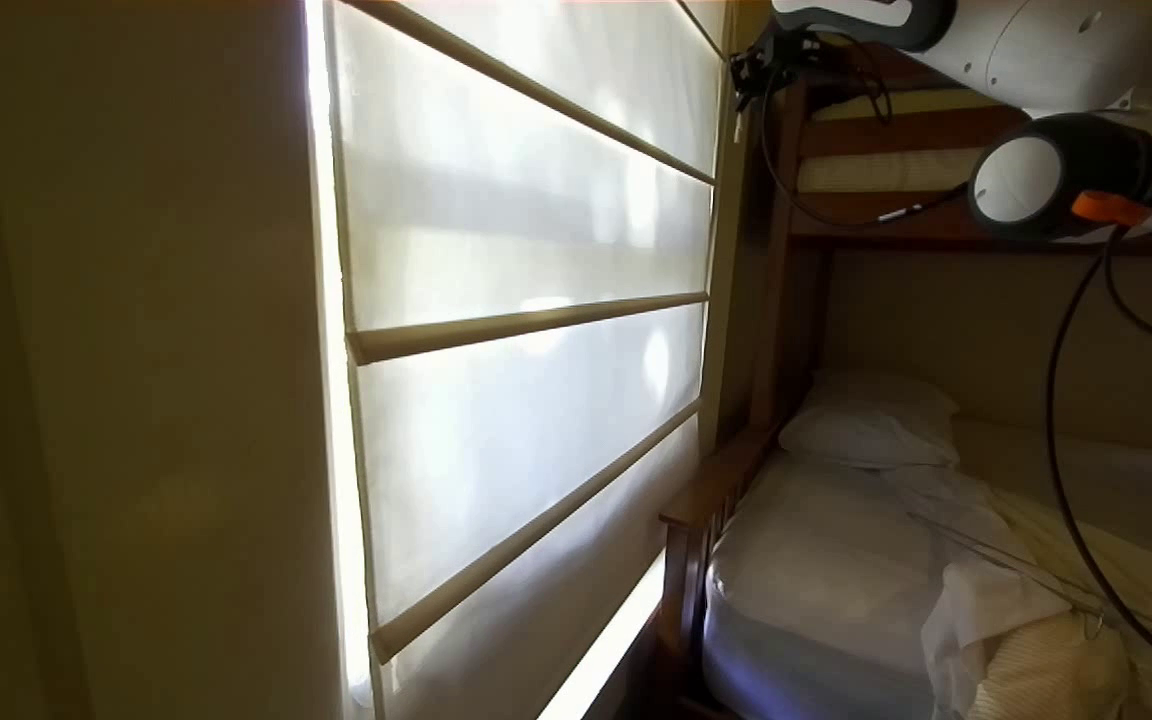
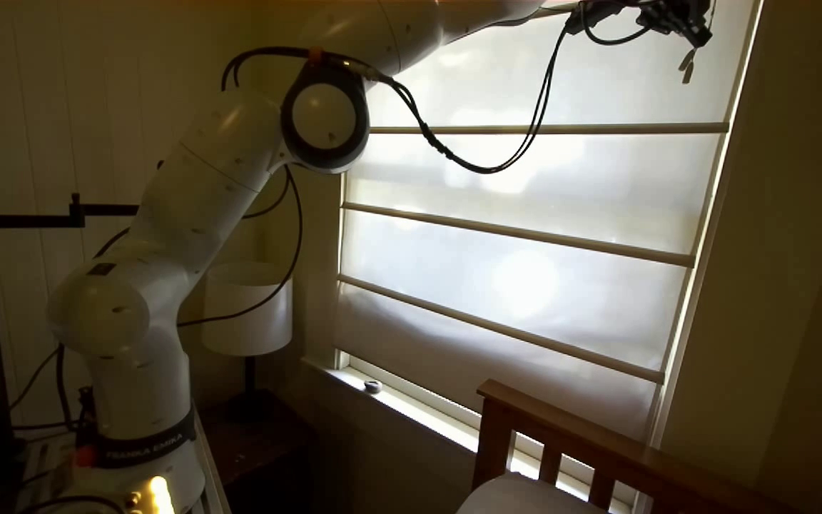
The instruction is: Pull the cord on the right side of the window downwards
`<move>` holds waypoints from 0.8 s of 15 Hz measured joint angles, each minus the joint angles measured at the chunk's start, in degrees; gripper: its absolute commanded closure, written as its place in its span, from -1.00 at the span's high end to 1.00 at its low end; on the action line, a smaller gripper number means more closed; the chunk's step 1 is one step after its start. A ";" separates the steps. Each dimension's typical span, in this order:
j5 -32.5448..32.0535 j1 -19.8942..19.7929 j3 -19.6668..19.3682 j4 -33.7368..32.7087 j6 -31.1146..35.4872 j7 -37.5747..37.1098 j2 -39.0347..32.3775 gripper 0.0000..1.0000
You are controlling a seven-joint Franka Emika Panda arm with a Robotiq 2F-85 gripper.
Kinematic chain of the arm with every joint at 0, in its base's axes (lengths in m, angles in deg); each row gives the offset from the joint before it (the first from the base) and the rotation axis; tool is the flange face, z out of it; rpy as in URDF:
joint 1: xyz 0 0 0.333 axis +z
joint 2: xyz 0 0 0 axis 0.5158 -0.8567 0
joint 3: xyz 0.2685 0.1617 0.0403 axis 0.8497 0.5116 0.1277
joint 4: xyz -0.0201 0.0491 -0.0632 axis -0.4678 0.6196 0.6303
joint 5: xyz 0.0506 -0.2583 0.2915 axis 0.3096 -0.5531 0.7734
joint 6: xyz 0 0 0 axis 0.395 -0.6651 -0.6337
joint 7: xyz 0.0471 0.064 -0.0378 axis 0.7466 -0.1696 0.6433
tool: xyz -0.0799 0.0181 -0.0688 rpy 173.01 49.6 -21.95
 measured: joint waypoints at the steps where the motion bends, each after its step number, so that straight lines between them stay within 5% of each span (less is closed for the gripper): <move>1: 0.01 0.00 0.00 0.00 0.00 -0.02 0.00 -0.99; 7: -0.04 -0.13 -0.06 0.34 -0.58 -0.02 -1.19 -0.99; 12: 0.73 -2.16 -0.01 0.30 -7.46 -0.66 -3.93 -0.99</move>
